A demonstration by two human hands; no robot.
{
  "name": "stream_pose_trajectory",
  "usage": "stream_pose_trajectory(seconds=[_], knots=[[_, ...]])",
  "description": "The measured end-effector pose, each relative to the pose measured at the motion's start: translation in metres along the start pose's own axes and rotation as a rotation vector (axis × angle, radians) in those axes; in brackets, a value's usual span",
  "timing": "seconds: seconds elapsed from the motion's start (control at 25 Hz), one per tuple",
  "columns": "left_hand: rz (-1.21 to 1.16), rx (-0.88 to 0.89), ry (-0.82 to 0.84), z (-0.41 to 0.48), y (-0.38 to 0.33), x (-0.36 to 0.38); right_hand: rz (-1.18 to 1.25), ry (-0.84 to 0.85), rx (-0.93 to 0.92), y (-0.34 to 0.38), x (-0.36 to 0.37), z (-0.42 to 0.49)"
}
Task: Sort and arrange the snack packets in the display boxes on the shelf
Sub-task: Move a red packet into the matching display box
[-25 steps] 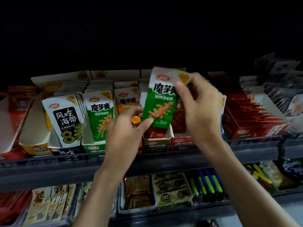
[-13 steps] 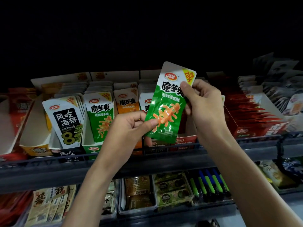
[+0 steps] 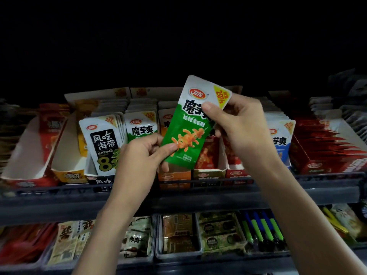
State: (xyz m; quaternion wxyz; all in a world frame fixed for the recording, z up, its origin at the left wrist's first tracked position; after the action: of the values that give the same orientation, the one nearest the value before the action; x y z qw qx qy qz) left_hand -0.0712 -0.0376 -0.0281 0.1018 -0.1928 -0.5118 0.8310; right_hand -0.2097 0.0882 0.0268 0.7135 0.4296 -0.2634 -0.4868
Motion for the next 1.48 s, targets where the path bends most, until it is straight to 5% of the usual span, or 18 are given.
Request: stream_pose_trajectory(seconds=[0.4, 0.56, 0.84, 1.08, 1.48], knots=[[0.306, -0.048, -0.275, 0.018, 0.035, -0.064, 0.12, -0.095, -0.139, 0.004, 0.062, -0.004], [0.62, -0.078, -0.362, 0.018, 0.035, -0.074, 0.008, -0.091, -0.216, 0.004, 0.09, -0.012], [0.756, -0.074, -0.238, 0.015, 0.039, -0.073, -0.207, -0.157, -0.426, 0.004, 0.101, -0.011], [0.746, -0.023, -0.196, 0.014, 0.034, -0.069, -0.376, 0.033, -0.272, -0.01, 0.112, -0.016], [1.004, 0.296, -0.044, 0.005, 0.032, -0.054, -0.559, 0.084, -0.215, -0.046, 0.129, -0.015]])
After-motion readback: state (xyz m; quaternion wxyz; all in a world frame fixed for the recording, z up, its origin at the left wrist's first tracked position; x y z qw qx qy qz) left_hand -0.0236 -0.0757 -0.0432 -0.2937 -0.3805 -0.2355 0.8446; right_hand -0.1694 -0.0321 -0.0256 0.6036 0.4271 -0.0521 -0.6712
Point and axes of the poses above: each hand's wrist, its own z-axis towards the middle knuckle, its own x-axis out of the palm, y = z × x, the point moved 3 cm from there along z, towards the middle knuckle, and after that the axes turned 15 degrees about -y, right-handed, at the moved point
